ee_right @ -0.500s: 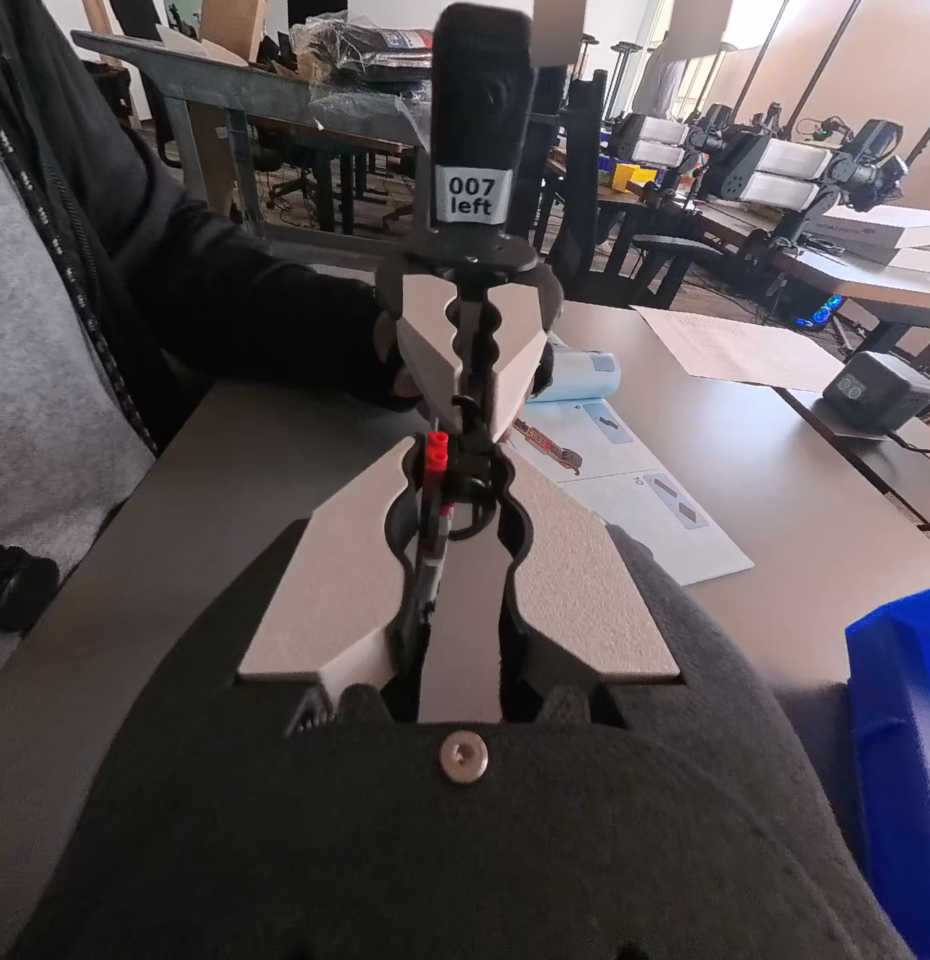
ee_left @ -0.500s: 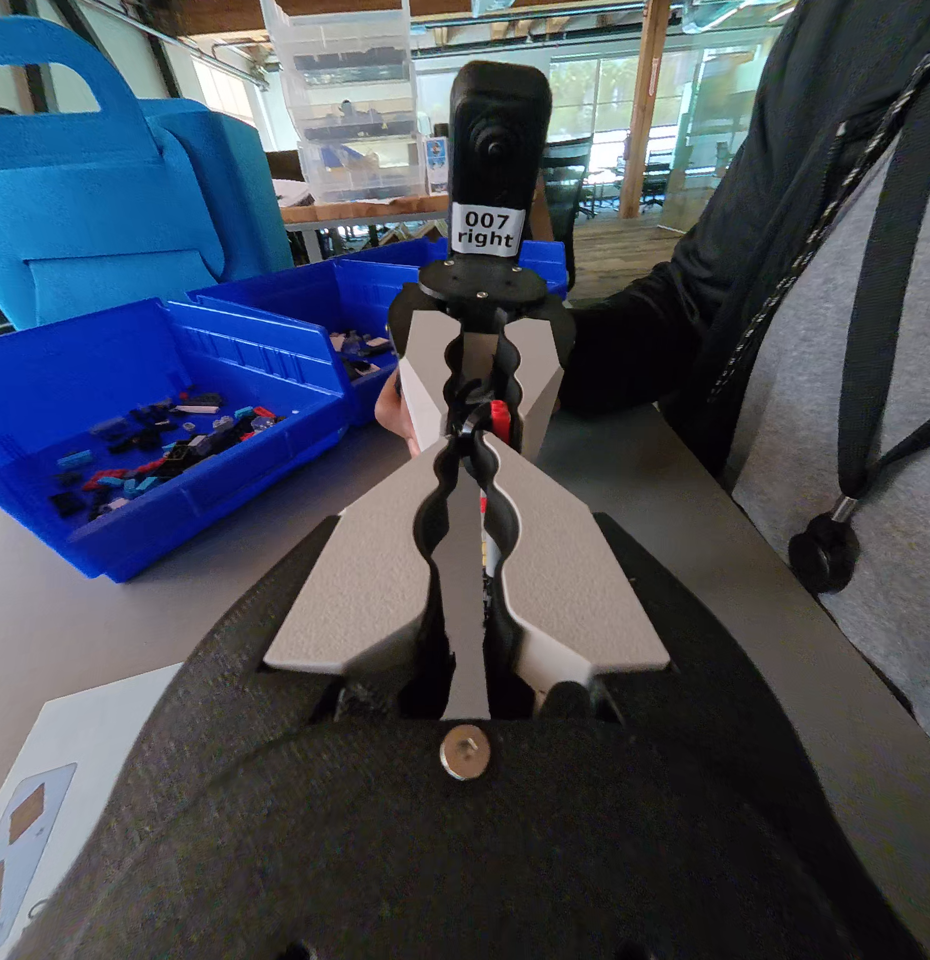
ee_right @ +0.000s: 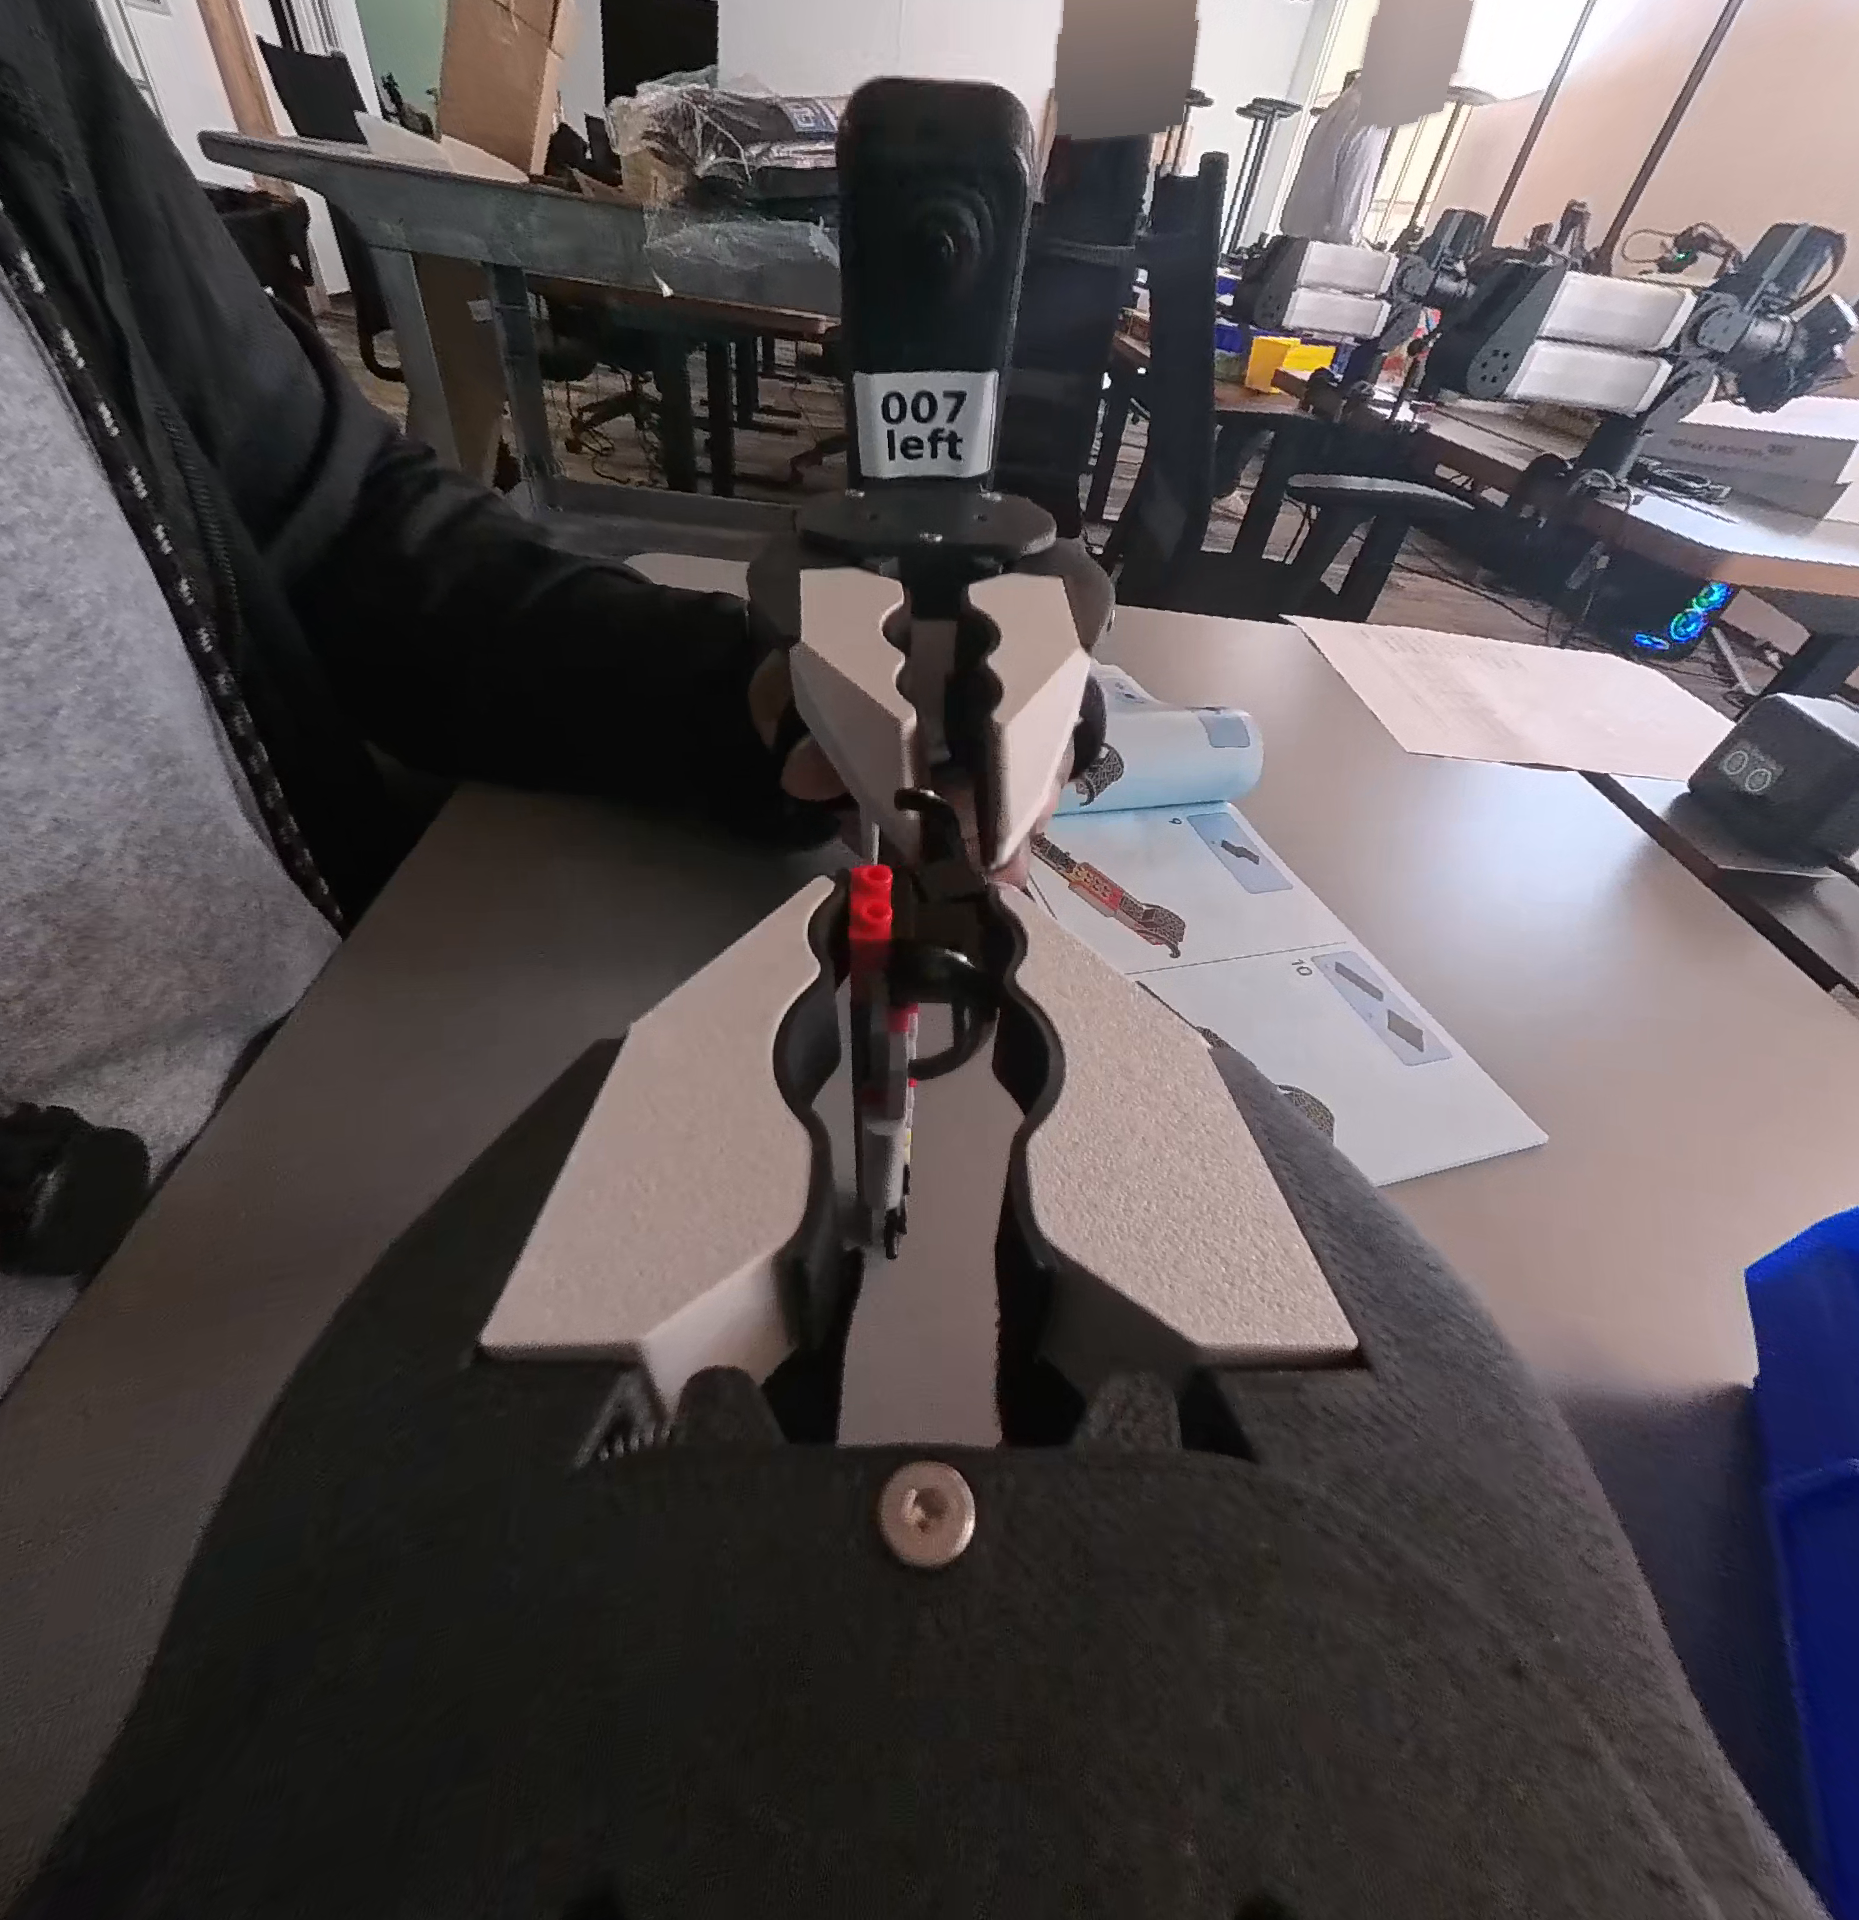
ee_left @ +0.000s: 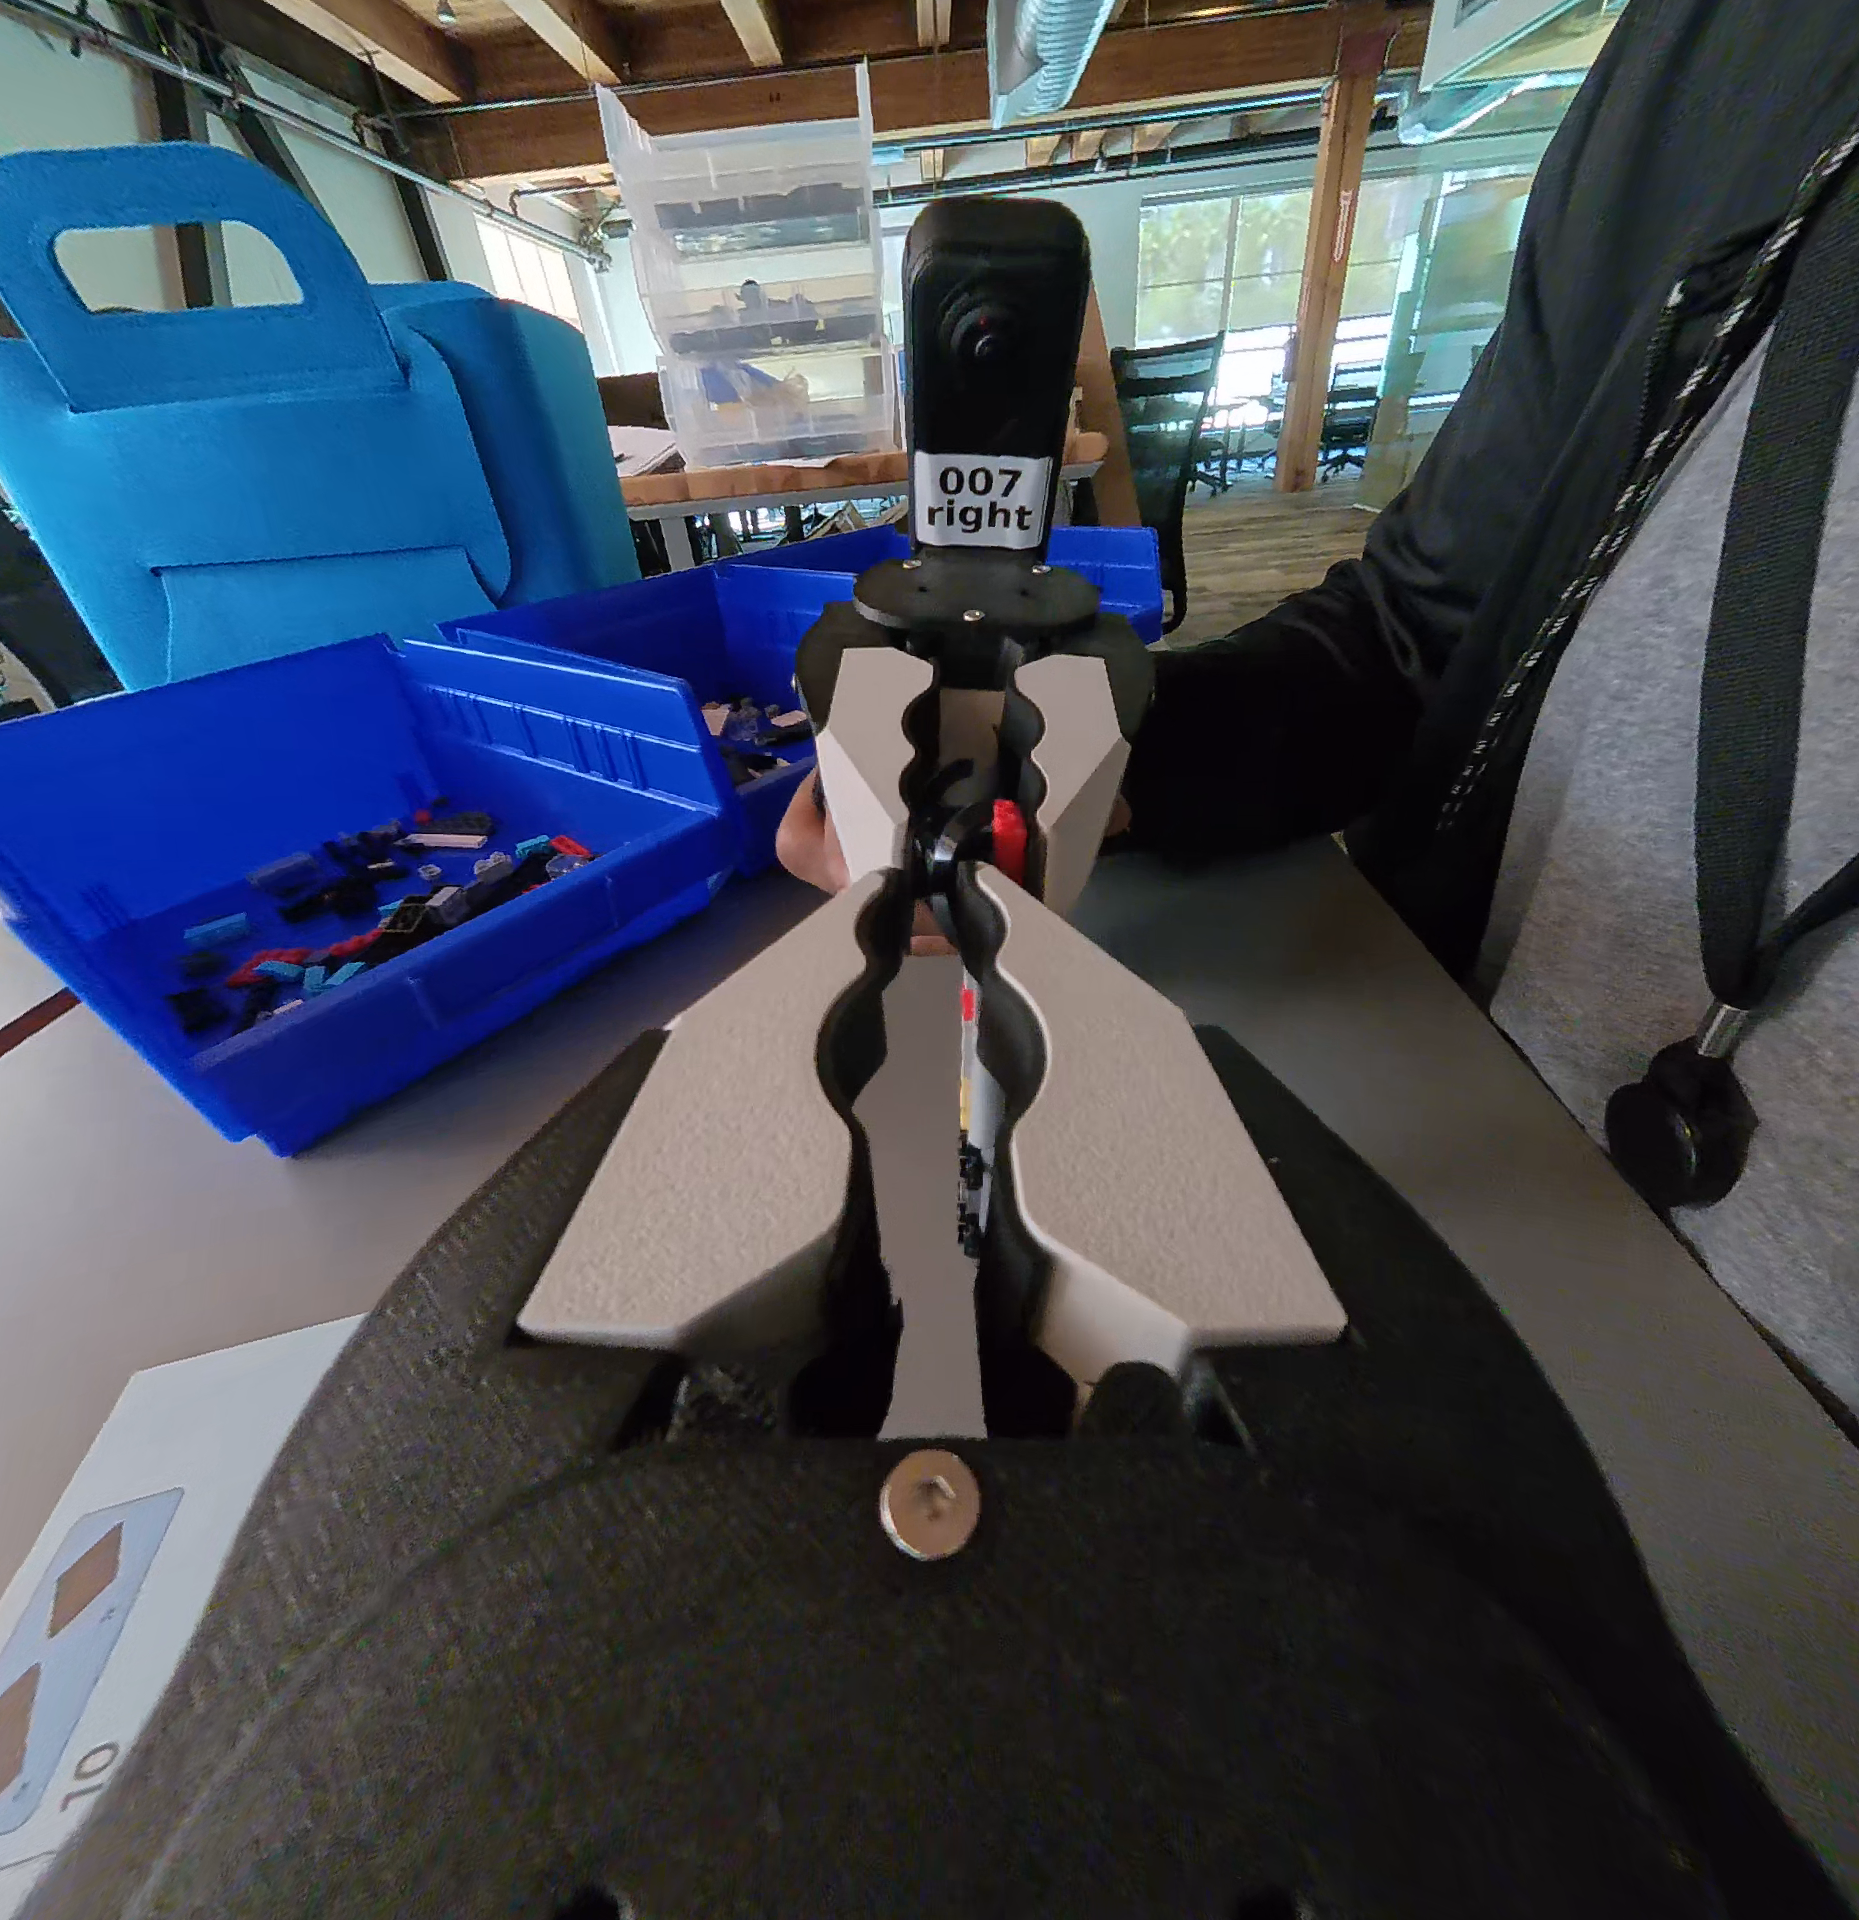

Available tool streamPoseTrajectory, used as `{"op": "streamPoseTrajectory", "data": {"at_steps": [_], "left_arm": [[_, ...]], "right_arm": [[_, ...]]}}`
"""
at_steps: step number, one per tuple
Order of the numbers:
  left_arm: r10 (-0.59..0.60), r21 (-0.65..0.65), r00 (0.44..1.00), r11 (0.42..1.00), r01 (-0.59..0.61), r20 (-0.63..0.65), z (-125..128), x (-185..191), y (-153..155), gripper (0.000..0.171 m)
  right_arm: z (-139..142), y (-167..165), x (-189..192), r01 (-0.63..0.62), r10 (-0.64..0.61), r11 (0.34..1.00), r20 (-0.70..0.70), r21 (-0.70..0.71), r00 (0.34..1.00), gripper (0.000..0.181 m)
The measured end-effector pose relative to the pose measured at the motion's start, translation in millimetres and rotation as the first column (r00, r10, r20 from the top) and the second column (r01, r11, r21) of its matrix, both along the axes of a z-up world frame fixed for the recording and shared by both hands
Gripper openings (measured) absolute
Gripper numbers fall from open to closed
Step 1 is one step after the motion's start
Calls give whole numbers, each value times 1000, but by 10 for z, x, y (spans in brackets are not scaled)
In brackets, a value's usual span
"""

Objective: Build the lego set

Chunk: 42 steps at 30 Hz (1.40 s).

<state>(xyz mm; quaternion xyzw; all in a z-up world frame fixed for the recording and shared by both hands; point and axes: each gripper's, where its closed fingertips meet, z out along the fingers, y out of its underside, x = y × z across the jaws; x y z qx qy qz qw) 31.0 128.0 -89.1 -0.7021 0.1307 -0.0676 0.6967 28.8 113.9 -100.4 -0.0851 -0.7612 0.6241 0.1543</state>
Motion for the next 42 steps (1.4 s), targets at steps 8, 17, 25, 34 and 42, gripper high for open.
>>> {"op": "streamPoseTrajectory", "data": {"at_steps": [8, 17, 25, 34, 42], "left_arm": [[17, 11, 993, 1000, -16, -115, 22, 41, -12, 4], [-134, -16, 991, 991, 133, -22, 12, 103, -33, 4], [-165, 5, 980, 986, 166, -111, 54, 186, -51, 4], [-182, -9, 976, 983, 182, -121, 38, 208, -69, 3], [-181, -40, 981, 983, 179, -74, 21, 207, -83, 4]], "right_arm": [[5, -31, 20, -19, 19, 1000, -8, 12, 1000, 26], [7, -78, 109, -75, 75, 997, -1, 5, 997, 28], [17, -107, 199, -129, 129, 991, 18, -18, 991, 28], [0, -134, 238, -155, 156, 988, 41, -27, 987, 26], [-10, -142, 235, -164, 165, 986, 68, -24, 984, 26]]}}
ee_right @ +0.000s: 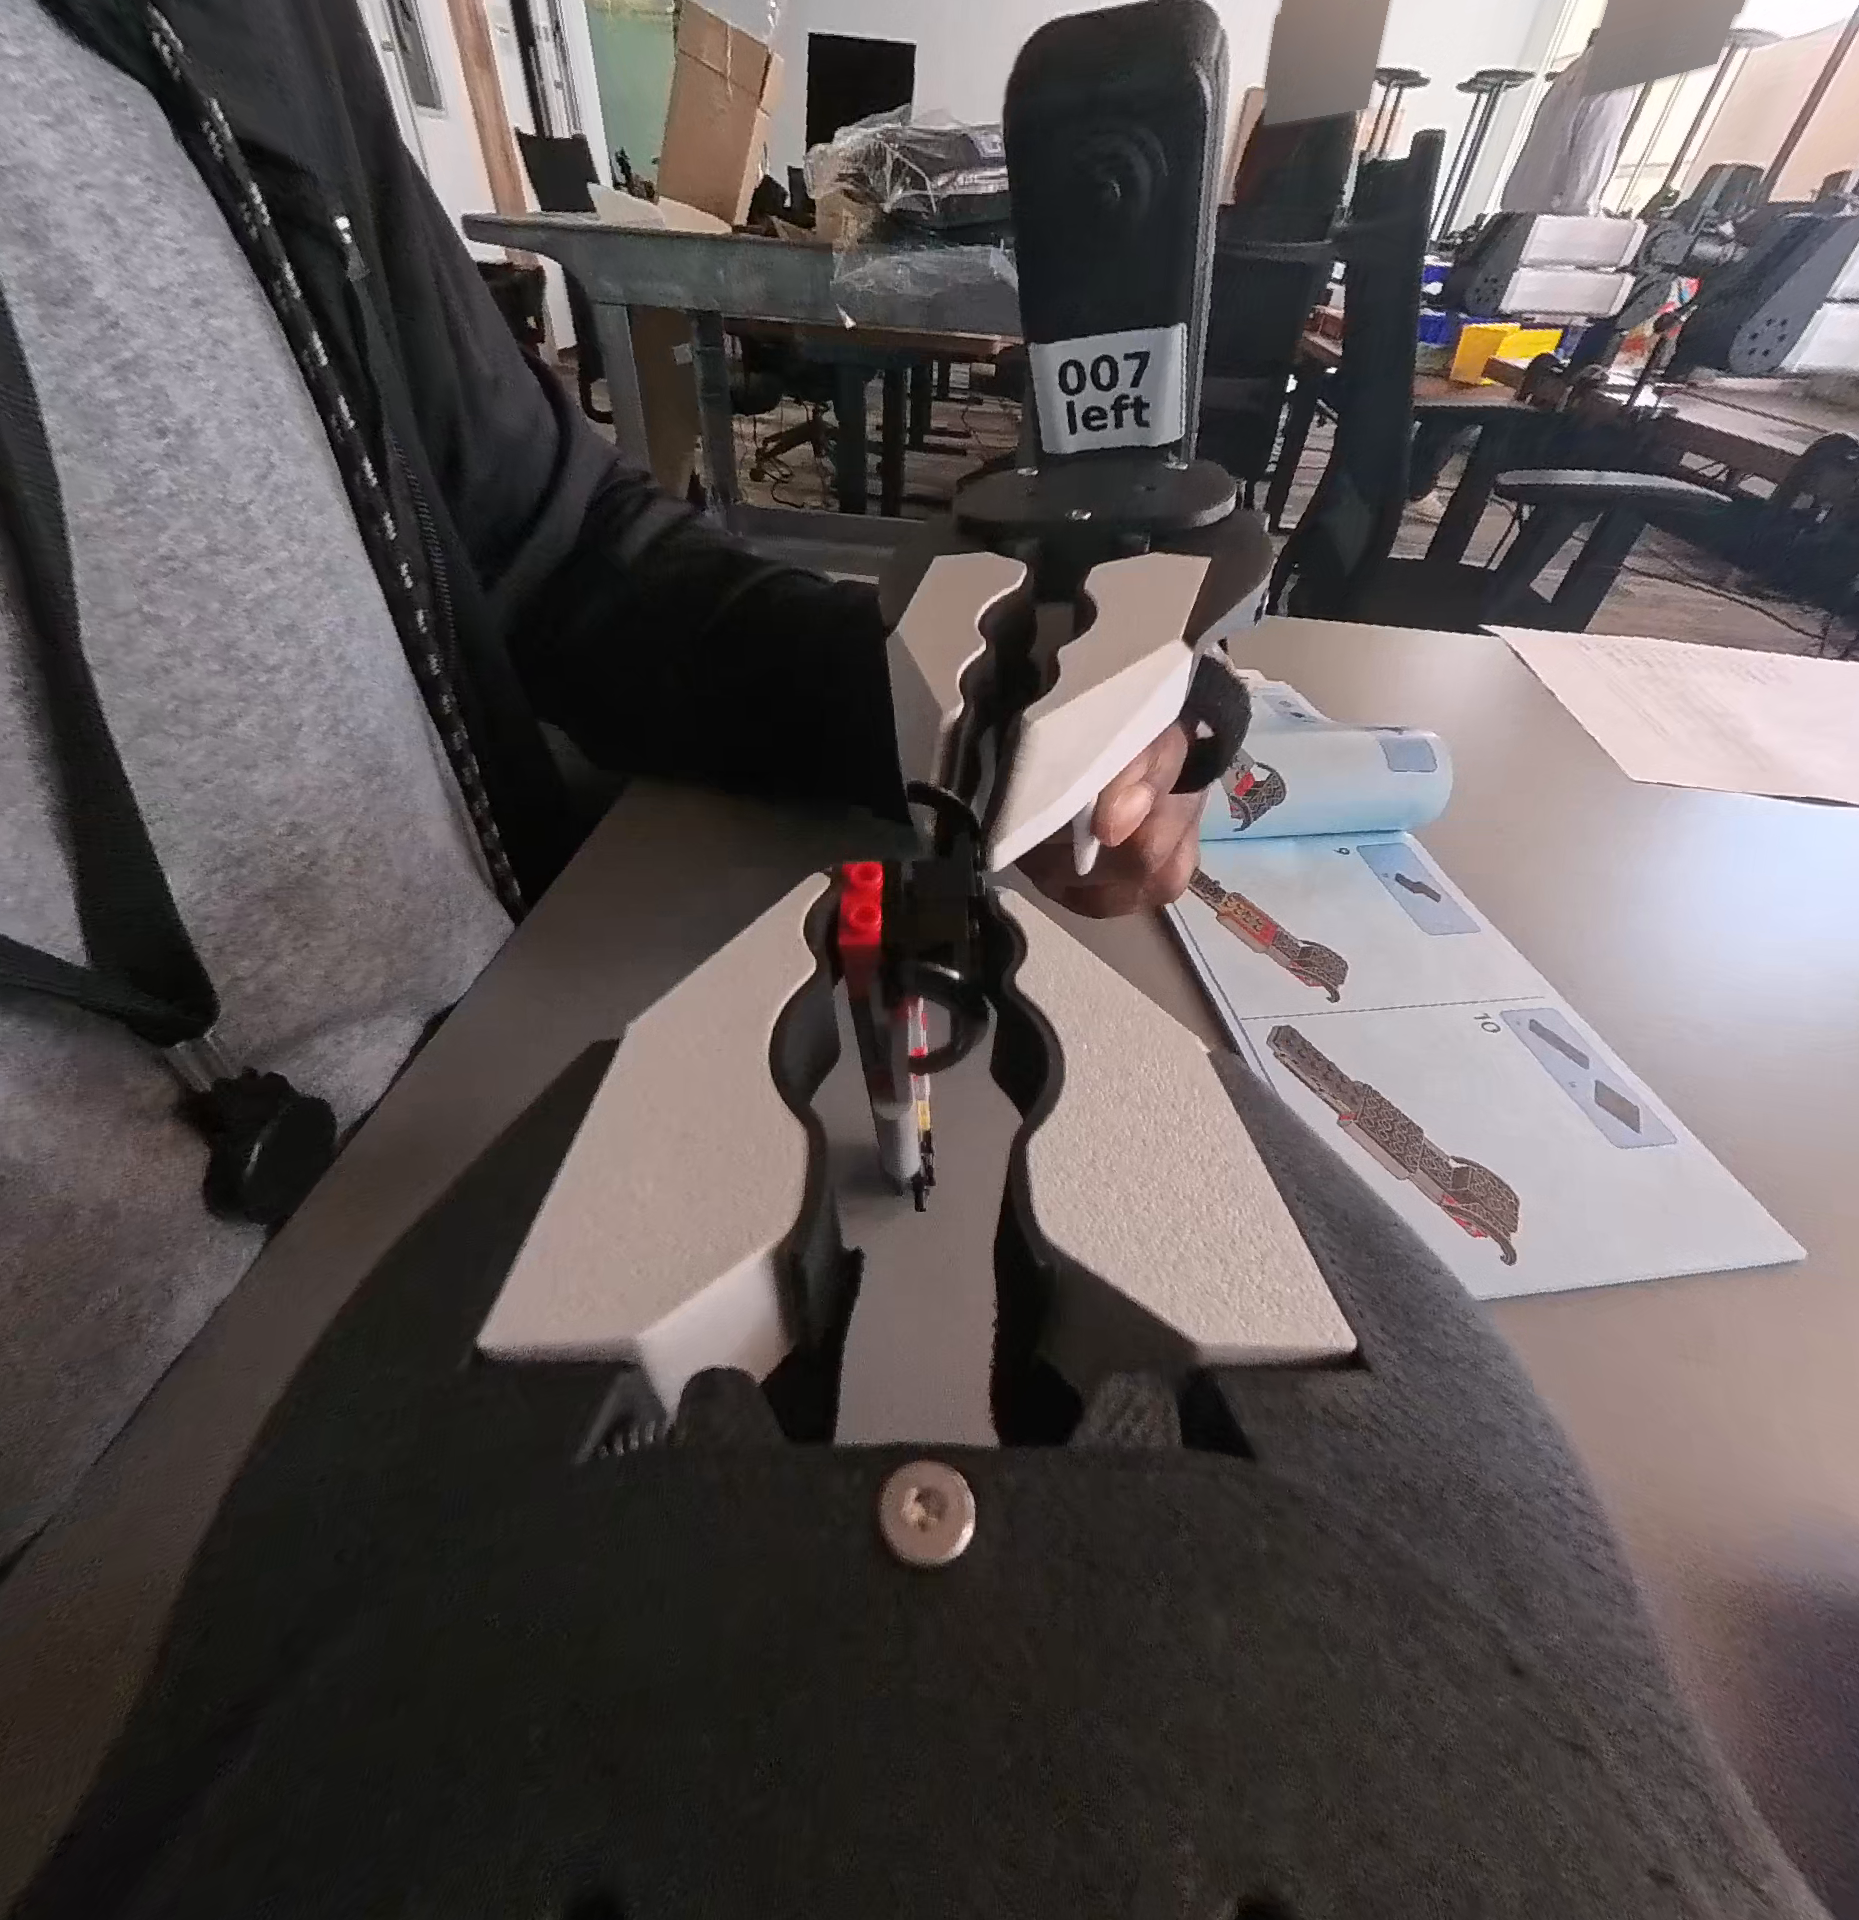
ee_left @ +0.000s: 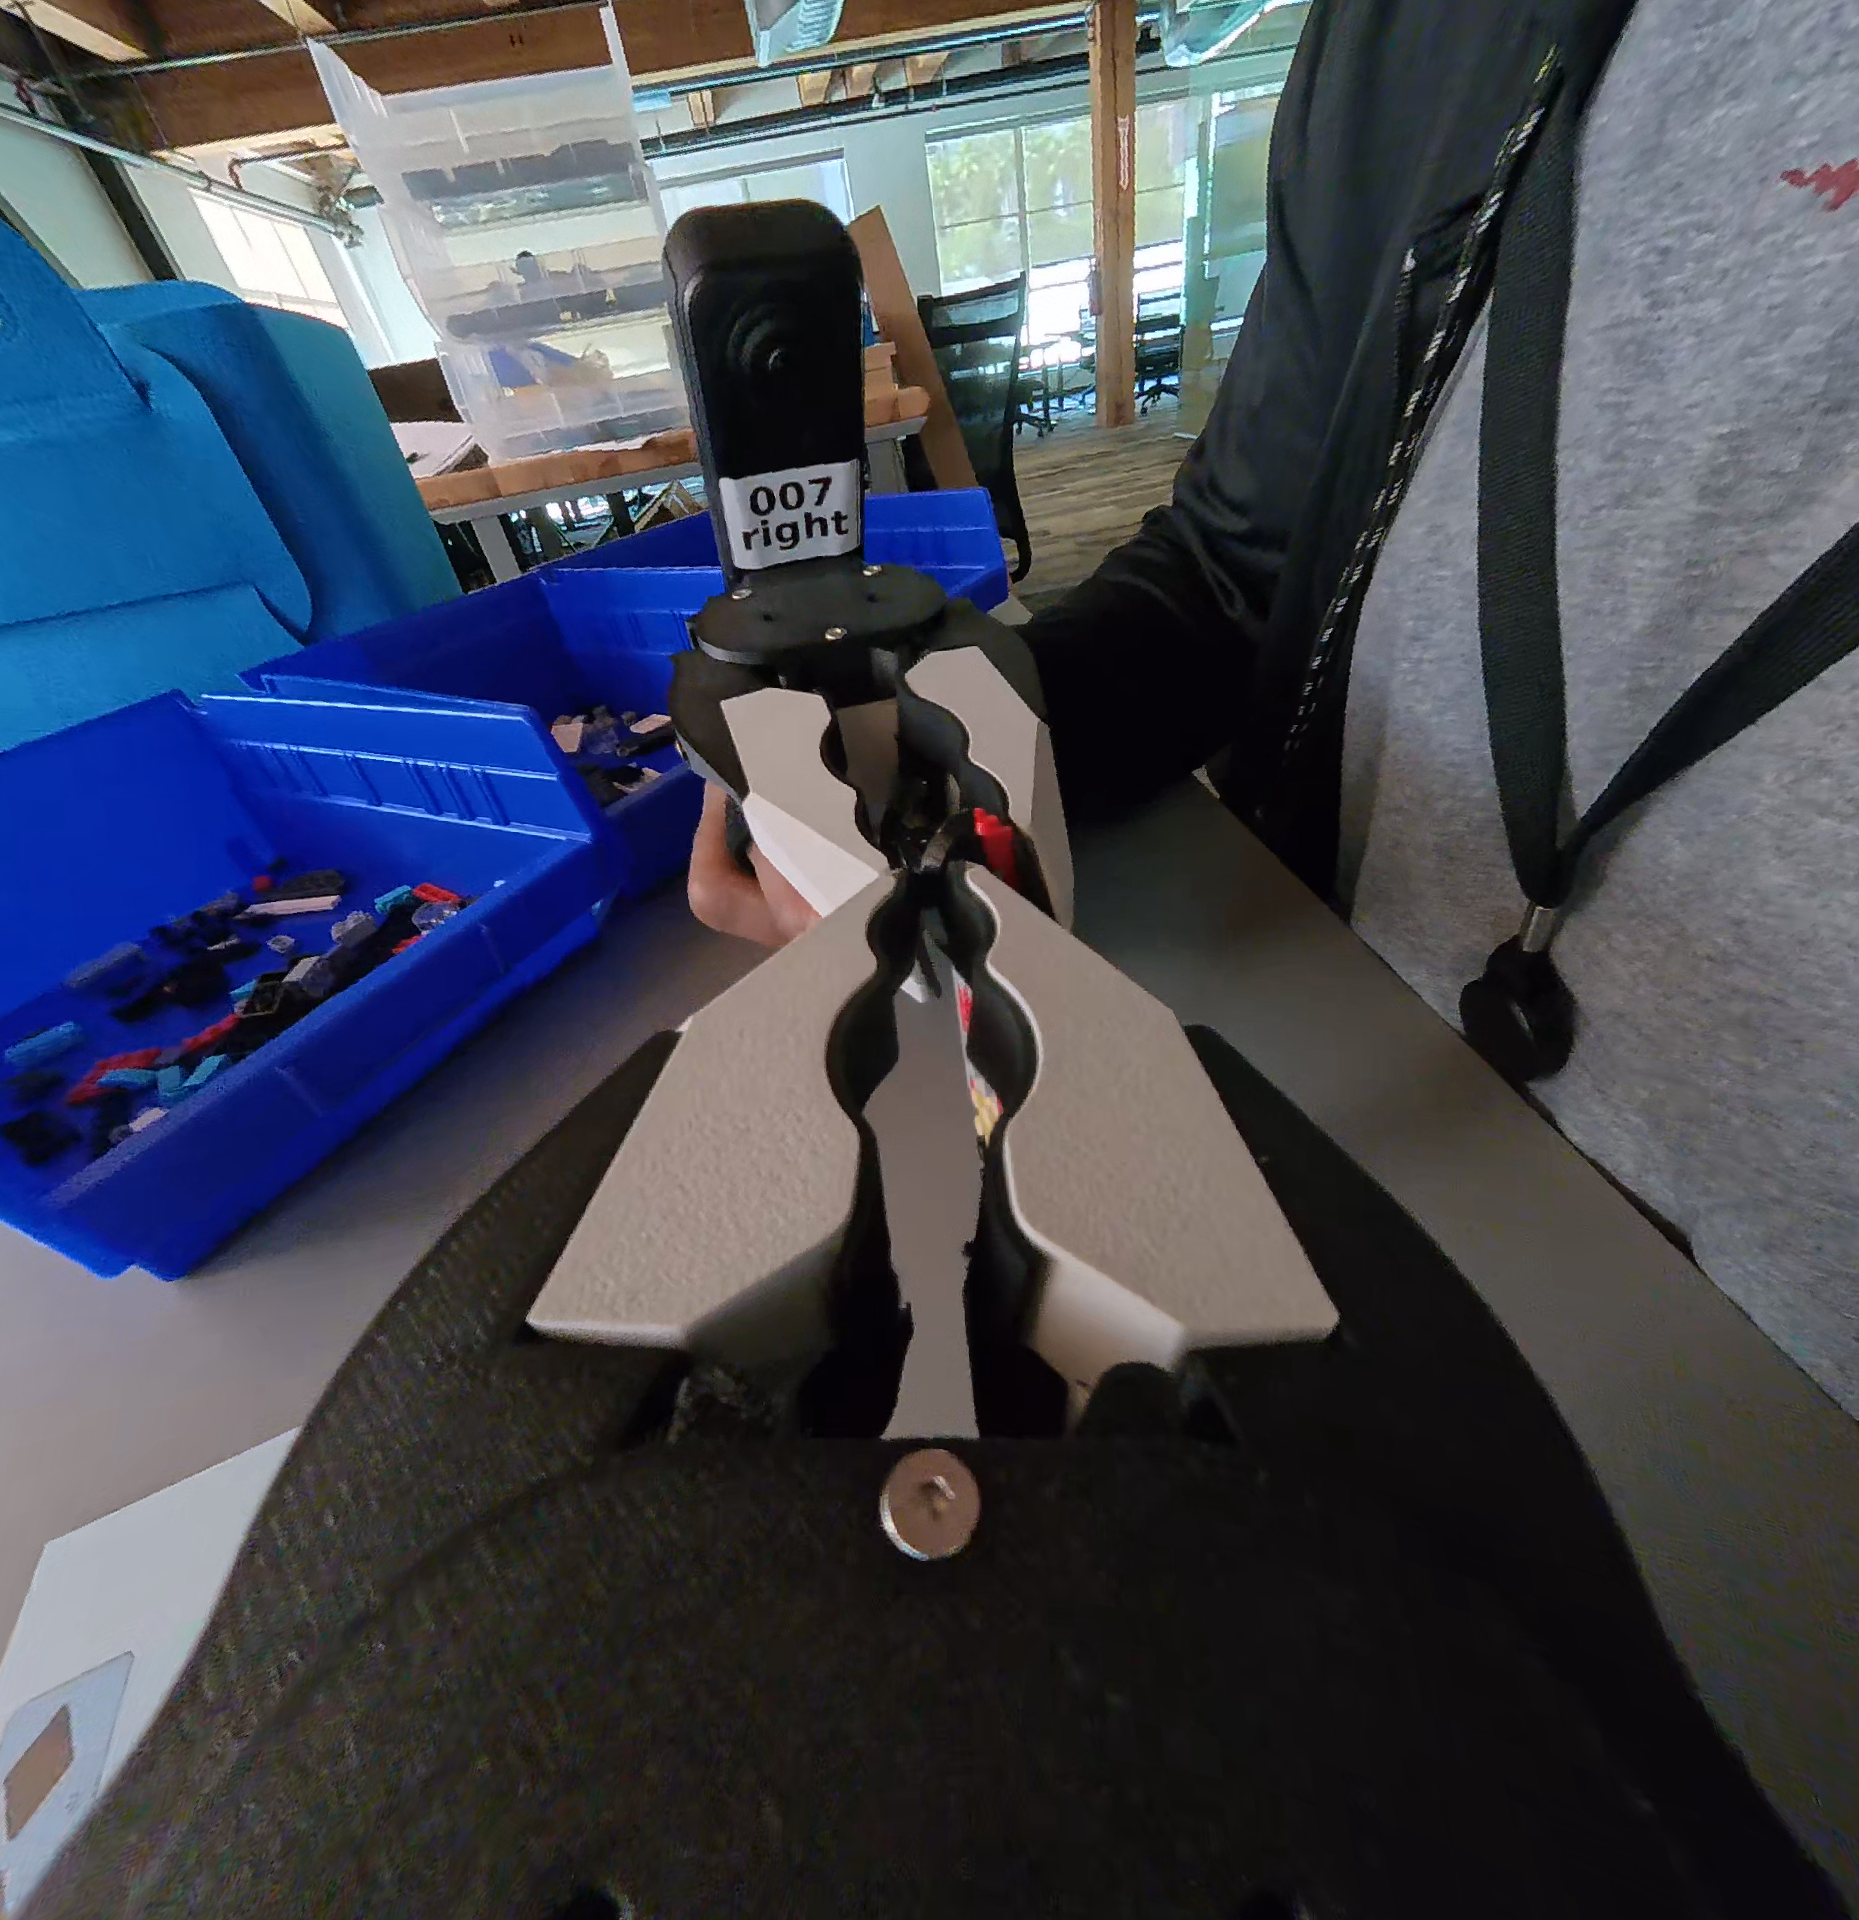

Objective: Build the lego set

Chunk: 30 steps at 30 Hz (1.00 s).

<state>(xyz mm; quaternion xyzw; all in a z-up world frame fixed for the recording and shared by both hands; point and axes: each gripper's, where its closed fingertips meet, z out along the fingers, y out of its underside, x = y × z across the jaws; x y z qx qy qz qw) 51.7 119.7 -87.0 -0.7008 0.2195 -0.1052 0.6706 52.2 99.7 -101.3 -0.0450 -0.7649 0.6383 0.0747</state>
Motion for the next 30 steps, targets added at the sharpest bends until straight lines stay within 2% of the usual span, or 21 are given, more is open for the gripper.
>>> {"op": "streamPoseTrajectory", "data": {"at_steps": [15, 18, 22, 23, 26, 30], "left_arm": [[-119, -148, 989, 980, 131, 87, -18, 81, -23, 5], [-118, -145, 990, 981, 128, 75, -17, 88, -30, 5], [-60, -107, 997, 992, 64, 39, 9, 12, -5, 6], [-50, -97, 998, 994, 54, 48, 23, 3, 0, 9], [8, -70, 994, 998, 0, 111, 33, -75, 15, 35], [50, -65, 987, 997, -40, 153, -34, -117, -36, 37]], "right_arm": [[-20, -18, 84, -66, 66, 997, -3, 48, 998, 26], [-22, -25, 92, -69, 69, 996, -3, 51, 998, 26], [-2, 0, 9, -17, 18, 999, -14, 46, 1000, 26], [16, 11, -13, -4, 4, 999, -18, 37, 1000, 26], [87, 53, -52, 20, -20, 1000, -10, -18, 1000, 26], [184, 132, -122, 63, -65, 994, -11, -89, 998, 26]]}}
